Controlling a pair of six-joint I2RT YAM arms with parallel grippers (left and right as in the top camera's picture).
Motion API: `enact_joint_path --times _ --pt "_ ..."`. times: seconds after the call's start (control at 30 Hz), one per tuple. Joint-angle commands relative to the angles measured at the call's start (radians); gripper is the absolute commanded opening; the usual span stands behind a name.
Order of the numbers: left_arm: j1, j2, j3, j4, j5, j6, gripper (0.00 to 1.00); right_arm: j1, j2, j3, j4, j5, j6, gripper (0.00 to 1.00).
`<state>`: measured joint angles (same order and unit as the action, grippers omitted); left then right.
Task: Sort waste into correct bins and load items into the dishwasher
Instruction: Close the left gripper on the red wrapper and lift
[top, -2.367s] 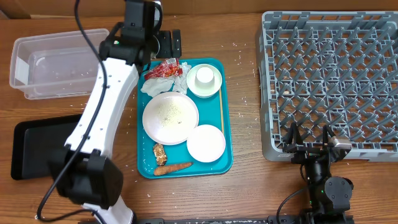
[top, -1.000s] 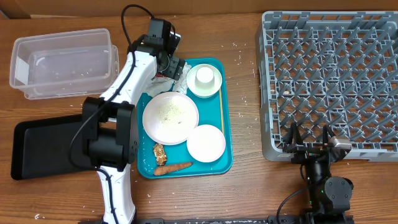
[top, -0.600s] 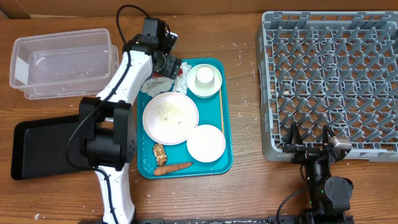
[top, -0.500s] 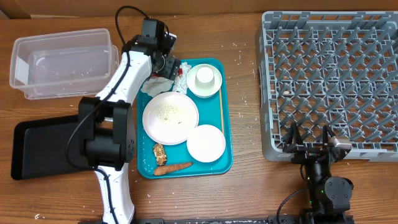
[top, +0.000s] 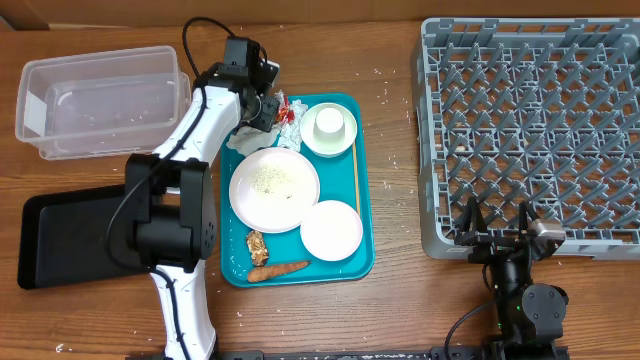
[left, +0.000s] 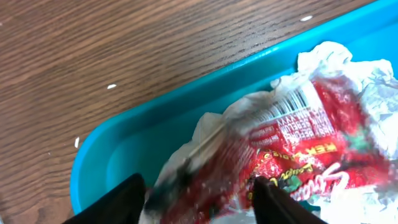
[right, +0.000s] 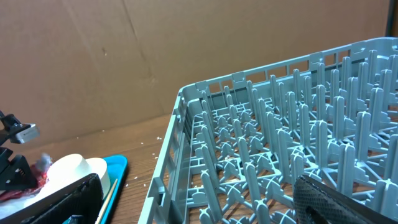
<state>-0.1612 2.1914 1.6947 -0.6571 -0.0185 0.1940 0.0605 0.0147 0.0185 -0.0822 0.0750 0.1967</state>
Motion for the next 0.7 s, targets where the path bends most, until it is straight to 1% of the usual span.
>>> enact_joint_path --times 0.0,0.13,0.2,0.37,0.47,0.5,0.57,0.67 --pt "0.006 0.013 -0.026 0.004 0.016 0.011 0.51 0.005 -0.012 -0.011 0.005 -0.005 -0.007 1.00" --pt "0.006 0.013 -0.046 0.008 0.015 0.012 0.49 0.005 -0.012 -0.011 0.005 -0.006 -0.007 1.00" --pt "0.006 0.013 -0.050 0.008 0.015 0.012 0.41 0.005 -0.012 -0.011 0.005 -0.006 -0.007 1.00" --pt "0.006 0.013 -0.049 0.021 0.015 0.012 0.26 0.005 -0.012 -0.011 0.005 -0.006 -0.007 1.00" --pt "0.006 0.013 -0.047 0.032 0.015 0.011 0.12 0.005 -0.012 -0.011 0.005 -0.006 -0.007 1.00" --pt "0.005 0.013 -0.042 0.033 0.011 0.008 0.05 0.005 -0.012 -0.011 0.005 -0.005 -0.007 1.00" --pt "0.005 0.010 -0.029 0.031 0.011 -0.001 0.04 0.005 -0.012 -0.011 0.005 -0.005 -0.007 1.00" --pt "0.005 -0.002 -0.001 0.026 0.011 -0.063 0.04 0.005 -0.012 -0.011 0.005 -0.006 -0.007 1.00"
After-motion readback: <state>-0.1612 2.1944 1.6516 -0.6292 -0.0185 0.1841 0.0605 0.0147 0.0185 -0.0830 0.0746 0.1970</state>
